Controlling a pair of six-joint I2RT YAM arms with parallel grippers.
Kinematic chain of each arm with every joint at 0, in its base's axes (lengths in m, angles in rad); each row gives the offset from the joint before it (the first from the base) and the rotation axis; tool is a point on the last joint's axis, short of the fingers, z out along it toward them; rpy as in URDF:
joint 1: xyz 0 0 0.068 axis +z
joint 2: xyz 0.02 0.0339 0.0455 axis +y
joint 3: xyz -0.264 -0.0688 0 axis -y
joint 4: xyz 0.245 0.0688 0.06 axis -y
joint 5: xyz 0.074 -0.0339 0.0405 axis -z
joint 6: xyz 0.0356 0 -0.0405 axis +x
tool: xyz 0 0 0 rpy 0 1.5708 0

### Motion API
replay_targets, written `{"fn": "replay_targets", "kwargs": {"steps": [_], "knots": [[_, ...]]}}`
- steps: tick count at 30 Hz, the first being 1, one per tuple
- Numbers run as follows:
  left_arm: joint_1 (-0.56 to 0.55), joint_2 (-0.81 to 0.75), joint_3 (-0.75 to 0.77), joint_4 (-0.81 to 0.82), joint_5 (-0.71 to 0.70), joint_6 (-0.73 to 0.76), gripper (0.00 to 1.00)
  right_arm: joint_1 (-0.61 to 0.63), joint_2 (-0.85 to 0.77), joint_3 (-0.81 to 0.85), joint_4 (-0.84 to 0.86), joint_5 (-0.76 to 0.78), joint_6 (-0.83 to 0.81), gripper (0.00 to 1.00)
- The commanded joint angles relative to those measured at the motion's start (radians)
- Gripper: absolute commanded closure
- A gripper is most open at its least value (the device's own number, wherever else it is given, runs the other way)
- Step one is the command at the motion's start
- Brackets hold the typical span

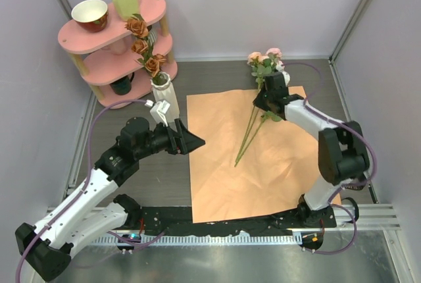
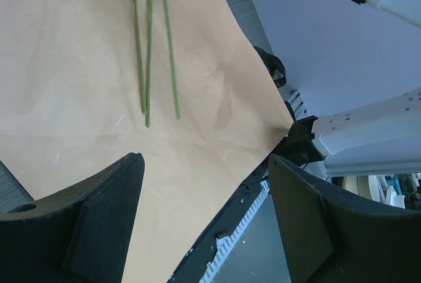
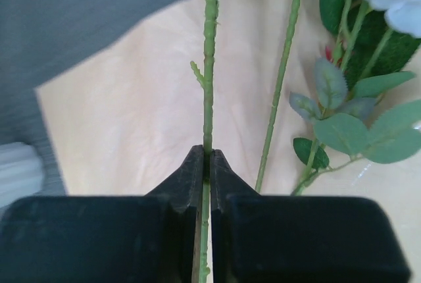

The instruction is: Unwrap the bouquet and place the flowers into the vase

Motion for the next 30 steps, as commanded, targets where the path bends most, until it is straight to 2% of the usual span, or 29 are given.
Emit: {"fn": "replay_targets", "kwargs": {"steps": [1,5,11,16,21,30], "knots": [[-0.003,0.000,0.057,-0.004,-0.006,0.019,0.20,-0.033,-0.255,-0.076,0.155,-0.025,0.024,0.99],[-0.003,-0.003,0.076,-0.015,-0.015,0.021,0.20,-0.035,-0.430,-0.196,0.287,-0.098,-0.011,0.99],[-0.003,0.029,0.119,0.000,-0.010,0.025,0.18,-0.033,-0.646,-0.400,0.439,-0.293,-0.005,0.99],[-0.002,0.105,0.142,0.088,0.010,-0.018,0.18,-0.016,-0.786,-0.547,0.574,-0.477,0.022,0.99],[-0.007,0.219,0.167,0.226,0.054,-0.110,0.22,0.054,-0.890,-0.592,0.573,-0.534,0.027,0.99],[-0.085,0.443,0.323,0.306,0.045,-0.113,0.27,0.212,-0.941,-0.589,0.548,-0.496,0.009,0.99]]}}
